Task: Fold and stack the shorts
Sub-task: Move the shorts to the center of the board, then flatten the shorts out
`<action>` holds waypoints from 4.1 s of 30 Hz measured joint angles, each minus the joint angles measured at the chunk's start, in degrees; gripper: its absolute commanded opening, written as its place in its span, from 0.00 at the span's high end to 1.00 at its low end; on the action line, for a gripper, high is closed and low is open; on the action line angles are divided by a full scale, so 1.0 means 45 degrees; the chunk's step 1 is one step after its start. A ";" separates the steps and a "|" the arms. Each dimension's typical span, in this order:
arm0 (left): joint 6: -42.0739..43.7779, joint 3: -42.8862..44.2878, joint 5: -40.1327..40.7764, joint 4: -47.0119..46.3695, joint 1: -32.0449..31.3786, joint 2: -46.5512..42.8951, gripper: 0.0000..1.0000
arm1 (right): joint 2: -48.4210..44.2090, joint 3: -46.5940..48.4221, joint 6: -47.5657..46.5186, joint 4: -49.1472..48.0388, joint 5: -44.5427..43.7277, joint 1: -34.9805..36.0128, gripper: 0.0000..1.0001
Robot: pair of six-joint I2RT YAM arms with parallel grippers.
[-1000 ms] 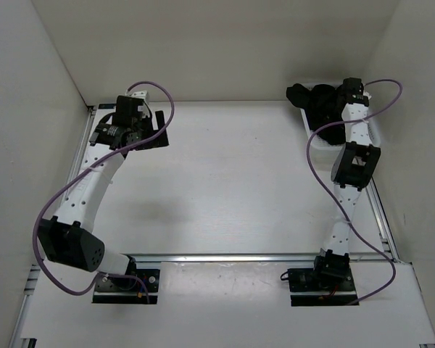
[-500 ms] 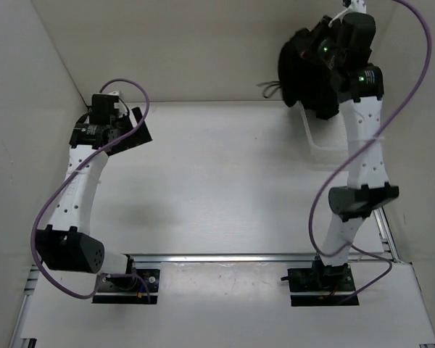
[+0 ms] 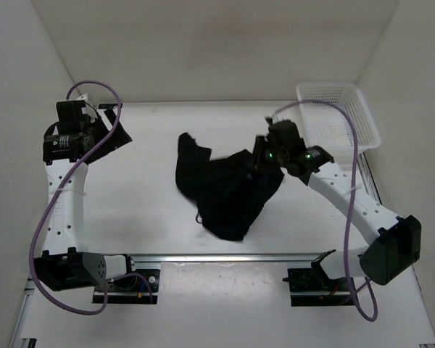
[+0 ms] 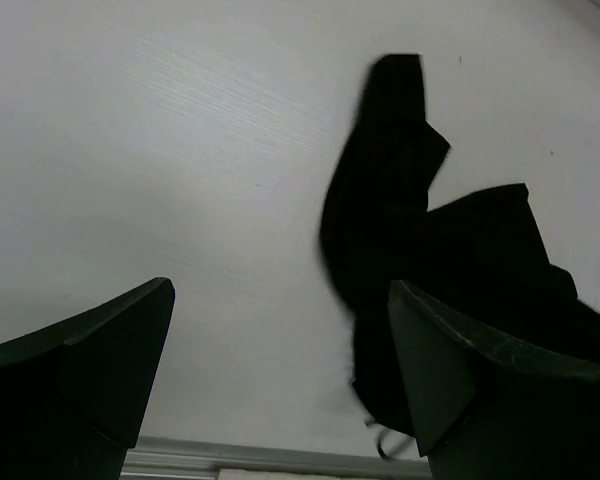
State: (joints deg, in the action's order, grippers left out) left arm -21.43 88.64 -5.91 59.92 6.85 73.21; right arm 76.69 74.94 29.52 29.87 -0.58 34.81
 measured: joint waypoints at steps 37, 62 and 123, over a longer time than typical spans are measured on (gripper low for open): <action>-0.2283 0.3463 0.0690 -0.1384 -0.3050 1.2405 0.54 | 0.5965 0.0588 -0.0733 0.2040 -0.3405 -0.0209 0.40; -0.2501 1.1152 -0.2399 0.1273 -0.0923 1.0297 0.90 | 0.5999 1.1880 -0.2132 0.2633 -0.0447 -0.4303 1.00; -0.3745 -0.6037 -0.0267 -0.2380 -0.1355 0.4964 0.85 | -0.0602 -0.9243 0.7014 -0.2861 0.2987 -0.5134 1.00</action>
State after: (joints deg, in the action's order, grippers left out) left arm -38.28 61.47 -7.11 49.21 0.75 95.55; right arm 73.97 33.34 61.08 16.99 12.86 11.70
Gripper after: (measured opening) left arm 0.126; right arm 0.038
